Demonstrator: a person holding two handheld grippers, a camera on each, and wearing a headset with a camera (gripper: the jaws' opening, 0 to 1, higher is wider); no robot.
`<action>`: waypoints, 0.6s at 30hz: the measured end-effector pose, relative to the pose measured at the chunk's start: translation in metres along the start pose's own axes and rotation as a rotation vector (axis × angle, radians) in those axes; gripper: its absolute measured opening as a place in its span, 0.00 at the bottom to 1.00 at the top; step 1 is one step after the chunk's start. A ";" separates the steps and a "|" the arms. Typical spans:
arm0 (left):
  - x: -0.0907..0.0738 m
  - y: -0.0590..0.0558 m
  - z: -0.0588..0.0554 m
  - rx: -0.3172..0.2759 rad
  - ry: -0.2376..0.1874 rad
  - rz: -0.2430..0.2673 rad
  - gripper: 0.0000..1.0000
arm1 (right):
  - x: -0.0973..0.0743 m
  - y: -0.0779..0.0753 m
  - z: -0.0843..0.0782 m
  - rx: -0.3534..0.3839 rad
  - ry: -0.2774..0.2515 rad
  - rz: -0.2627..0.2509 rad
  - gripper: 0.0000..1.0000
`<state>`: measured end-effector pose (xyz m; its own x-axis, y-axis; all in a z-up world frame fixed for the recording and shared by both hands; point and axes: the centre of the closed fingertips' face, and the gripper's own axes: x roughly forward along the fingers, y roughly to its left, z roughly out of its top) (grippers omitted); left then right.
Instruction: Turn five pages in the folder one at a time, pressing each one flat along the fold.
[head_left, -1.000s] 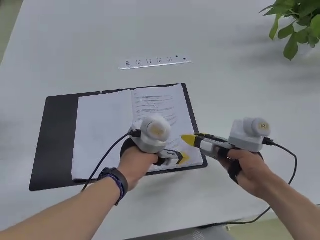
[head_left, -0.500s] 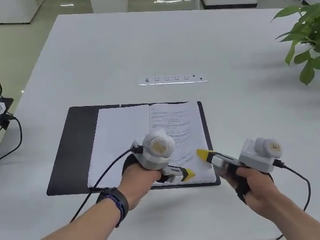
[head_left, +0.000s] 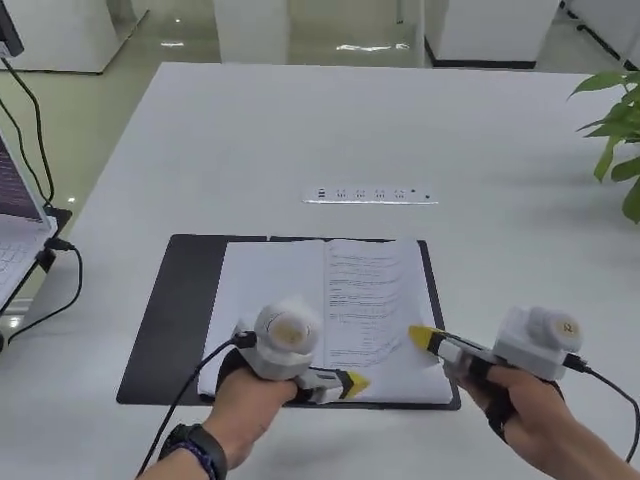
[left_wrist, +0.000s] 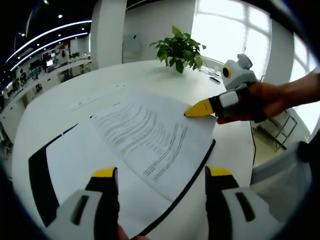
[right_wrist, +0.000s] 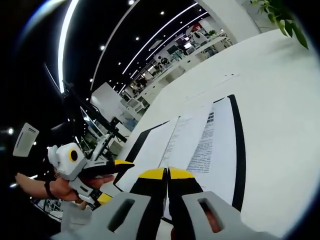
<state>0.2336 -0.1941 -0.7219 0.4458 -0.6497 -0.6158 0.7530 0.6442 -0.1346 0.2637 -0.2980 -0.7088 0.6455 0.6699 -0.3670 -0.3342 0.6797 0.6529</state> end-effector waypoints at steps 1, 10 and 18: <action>-0.004 0.003 -0.002 -0.003 -0.003 0.007 0.70 | 0.001 0.003 -0.001 -0.011 0.008 0.002 0.00; -0.039 0.037 -0.009 -0.048 -0.047 0.077 0.71 | 0.012 0.025 0.003 -0.070 0.030 0.024 0.00; -0.073 0.063 -0.017 -0.093 -0.088 0.136 0.71 | 0.028 0.049 0.009 -0.108 0.032 0.056 0.00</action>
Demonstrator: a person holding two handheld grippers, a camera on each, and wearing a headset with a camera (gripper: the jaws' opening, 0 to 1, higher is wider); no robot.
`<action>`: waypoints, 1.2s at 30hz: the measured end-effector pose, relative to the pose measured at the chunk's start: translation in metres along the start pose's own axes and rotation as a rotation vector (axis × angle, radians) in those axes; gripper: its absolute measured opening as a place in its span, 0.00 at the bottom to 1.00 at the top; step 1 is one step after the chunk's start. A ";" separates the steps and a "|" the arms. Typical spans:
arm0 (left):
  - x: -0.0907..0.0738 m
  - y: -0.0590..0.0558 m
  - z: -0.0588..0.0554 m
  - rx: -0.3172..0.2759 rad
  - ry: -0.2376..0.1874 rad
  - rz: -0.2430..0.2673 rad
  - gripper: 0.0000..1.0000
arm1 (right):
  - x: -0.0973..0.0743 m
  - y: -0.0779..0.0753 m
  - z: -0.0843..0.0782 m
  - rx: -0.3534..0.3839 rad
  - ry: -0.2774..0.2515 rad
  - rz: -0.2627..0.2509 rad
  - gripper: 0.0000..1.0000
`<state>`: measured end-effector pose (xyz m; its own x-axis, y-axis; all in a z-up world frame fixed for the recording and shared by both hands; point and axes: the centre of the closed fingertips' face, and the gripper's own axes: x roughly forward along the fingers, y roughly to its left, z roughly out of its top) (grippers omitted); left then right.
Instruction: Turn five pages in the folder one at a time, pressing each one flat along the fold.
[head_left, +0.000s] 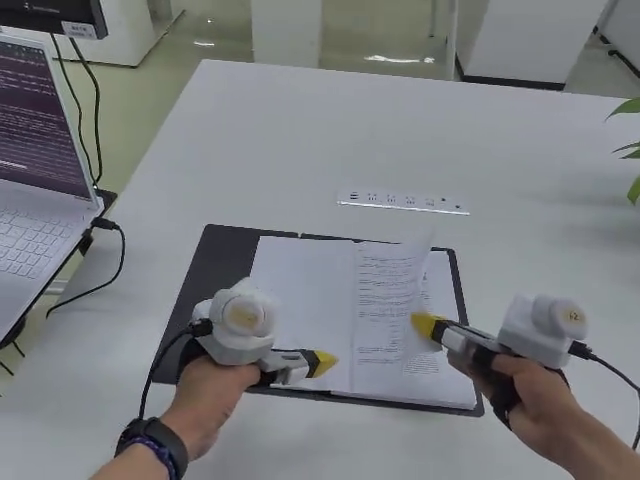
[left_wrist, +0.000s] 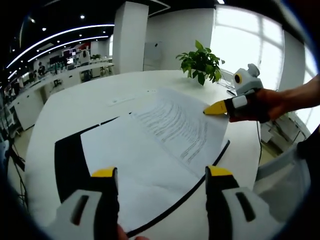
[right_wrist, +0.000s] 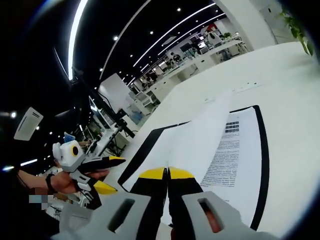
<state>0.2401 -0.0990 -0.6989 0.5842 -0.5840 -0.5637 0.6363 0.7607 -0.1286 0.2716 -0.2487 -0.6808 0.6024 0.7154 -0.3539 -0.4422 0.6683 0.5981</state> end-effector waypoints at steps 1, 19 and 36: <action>-0.005 0.004 -0.002 -0.001 0.001 0.009 0.71 | 0.004 0.003 0.002 -0.006 0.000 0.007 0.00; -0.066 0.054 -0.022 -0.065 -0.044 0.117 0.72 | 0.053 0.059 -0.004 -0.050 0.048 0.114 0.00; -0.099 0.069 -0.046 -0.134 -0.073 0.178 0.72 | 0.105 0.106 -0.029 -0.070 0.138 0.195 0.00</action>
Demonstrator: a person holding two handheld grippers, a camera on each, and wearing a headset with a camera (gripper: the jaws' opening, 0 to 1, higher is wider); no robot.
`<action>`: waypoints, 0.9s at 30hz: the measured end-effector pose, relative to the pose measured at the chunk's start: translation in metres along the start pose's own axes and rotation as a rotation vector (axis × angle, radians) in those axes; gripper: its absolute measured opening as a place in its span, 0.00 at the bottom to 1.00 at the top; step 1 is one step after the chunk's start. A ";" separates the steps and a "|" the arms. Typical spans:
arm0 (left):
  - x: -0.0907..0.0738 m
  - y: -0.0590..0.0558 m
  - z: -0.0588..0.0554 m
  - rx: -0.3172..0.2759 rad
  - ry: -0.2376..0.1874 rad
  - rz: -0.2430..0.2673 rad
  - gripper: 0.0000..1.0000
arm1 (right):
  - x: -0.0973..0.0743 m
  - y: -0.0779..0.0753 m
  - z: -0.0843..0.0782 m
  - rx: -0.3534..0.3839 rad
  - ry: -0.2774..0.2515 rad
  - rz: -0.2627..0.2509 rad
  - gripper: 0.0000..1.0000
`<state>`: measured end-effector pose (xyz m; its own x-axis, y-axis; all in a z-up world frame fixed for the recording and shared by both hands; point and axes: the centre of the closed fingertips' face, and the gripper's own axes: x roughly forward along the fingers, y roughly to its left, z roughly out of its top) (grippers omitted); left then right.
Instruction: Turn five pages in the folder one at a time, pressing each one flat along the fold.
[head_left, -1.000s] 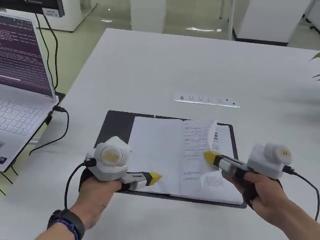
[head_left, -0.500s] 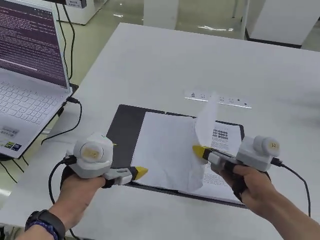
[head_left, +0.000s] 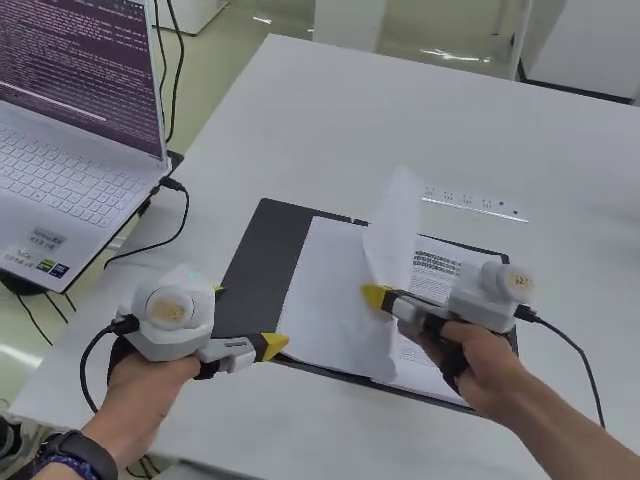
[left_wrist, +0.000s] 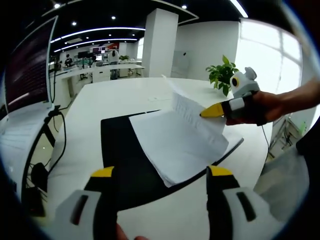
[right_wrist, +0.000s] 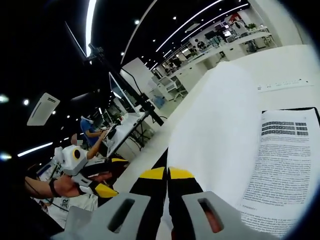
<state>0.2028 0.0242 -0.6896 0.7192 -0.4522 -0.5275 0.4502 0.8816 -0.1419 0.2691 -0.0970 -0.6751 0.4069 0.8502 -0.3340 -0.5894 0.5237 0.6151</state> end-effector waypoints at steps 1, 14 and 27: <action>-0.001 0.001 0.000 -0.002 -0.001 0.002 0.72 | 0.005 0.002 -0.002 -0.002 0.008 0.006 0.00; -0.008 0.018 -0.012 -0.044 0.002 0.023 0.72 | 0.039 0.015 -0.023 -0.010 0.081 0.030 0.00; -0.008 0.014 -0.019 -0.062 0.012 0.017 0.72 | 0.063 -0.001 -0.046 0.116 0.107 0.007 0.00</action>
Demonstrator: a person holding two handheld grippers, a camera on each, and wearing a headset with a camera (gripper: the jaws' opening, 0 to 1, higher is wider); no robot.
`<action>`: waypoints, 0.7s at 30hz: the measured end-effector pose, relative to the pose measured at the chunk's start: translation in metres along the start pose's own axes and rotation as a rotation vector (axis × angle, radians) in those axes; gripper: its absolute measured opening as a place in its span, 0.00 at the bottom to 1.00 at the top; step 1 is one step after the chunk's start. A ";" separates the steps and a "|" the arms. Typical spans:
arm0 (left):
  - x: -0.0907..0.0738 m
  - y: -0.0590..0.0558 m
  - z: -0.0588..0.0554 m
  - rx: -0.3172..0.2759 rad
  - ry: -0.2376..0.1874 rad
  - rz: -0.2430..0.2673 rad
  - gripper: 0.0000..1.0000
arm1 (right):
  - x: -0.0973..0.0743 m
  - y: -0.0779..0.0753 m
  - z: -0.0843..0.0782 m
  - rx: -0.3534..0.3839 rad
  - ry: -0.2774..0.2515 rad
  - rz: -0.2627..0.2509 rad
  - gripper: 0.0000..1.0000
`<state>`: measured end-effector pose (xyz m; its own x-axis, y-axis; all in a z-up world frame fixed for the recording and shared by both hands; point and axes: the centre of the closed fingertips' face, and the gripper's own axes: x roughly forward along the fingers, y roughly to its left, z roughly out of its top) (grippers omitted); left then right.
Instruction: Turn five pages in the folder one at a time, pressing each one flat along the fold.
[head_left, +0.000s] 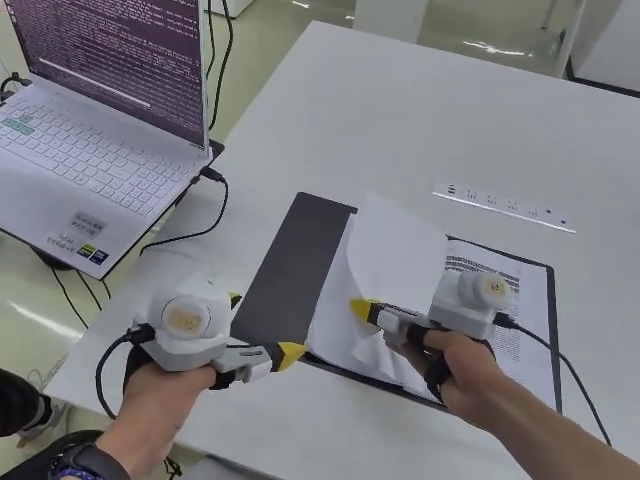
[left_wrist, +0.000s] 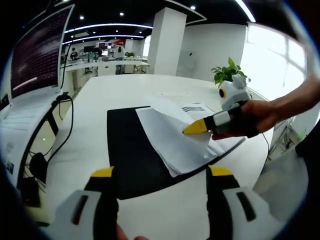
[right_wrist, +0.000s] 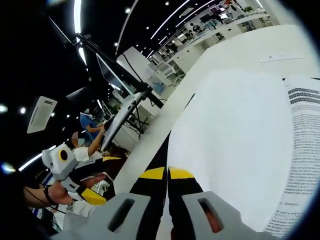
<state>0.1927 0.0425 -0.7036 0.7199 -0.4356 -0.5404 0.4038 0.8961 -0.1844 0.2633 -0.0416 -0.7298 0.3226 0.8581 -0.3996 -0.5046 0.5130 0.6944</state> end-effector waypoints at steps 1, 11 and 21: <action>0.000 0.000 0.000 0.002 0.002 0.000 0.72 | 0.003 -0.003 -0.002 0.017 -0.002 -0.005 0.00; -0.004 0.010 -0.002 -0.002 0.009 0.025 0.72 | 0.023 -0.014 -0.020 0.062 0.039 -0.029 0.01; -0.004 0.010 -0.014 -0.012 0.033 0.026 0.73 | 0.035 -0.021 -0.032 0.105 0.070 -0.022 0.12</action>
<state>0.1858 0.0541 -0.7141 0.7111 -0.4095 -0.5715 0.3787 0.9080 -0.1795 0.2597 -0.0214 -0.7780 0.2744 0.8478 -0.4538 -0.4105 0.5300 0.7420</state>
